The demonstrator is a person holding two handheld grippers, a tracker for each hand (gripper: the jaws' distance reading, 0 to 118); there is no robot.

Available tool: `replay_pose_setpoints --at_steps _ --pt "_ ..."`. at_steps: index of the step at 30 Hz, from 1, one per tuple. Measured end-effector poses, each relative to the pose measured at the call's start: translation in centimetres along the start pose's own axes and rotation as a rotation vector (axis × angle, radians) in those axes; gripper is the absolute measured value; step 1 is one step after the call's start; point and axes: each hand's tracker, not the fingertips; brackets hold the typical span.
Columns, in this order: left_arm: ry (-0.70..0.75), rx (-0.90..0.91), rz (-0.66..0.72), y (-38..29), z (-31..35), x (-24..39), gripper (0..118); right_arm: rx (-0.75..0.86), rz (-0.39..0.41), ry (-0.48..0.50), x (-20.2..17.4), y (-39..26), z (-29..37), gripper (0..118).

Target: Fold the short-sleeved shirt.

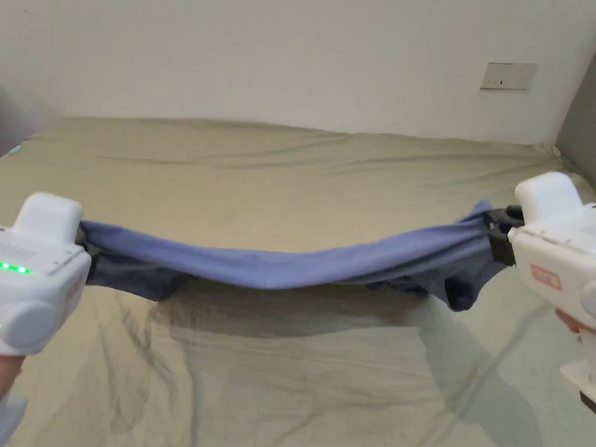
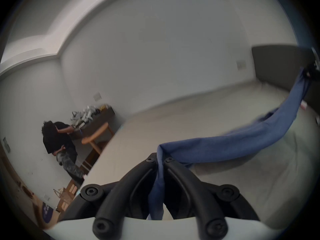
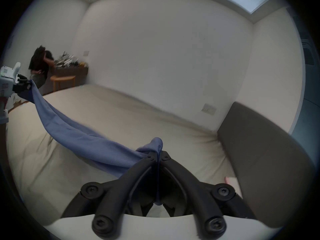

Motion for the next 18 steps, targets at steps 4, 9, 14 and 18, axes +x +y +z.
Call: replay_pose_setpoints --at_steps 4,9,14,18 --pt "-0.106 -0.202 -0.134 -9.5 3.2 2.8 1 -0.155 0.013 0.128 -3.8 -8.5 3.5 3" --pt "-0.189 -0.419 -0.219 -18.2 6.1 4.1 1 -0.393 0.045 0.230 -8.4 -17.9 7.2 3" --pt "-0.227 -0.534 -0.279 -22.7 7.9 4.7 1 -0.587 0.003 0.273 -9.8 -24.2 9.7 3" --pt "-0.285 -0.598 -0.289 -23.6 9.6 4.6 1 -0.676 -0.045 0.280 -8.9 -25.0 11.8 3"
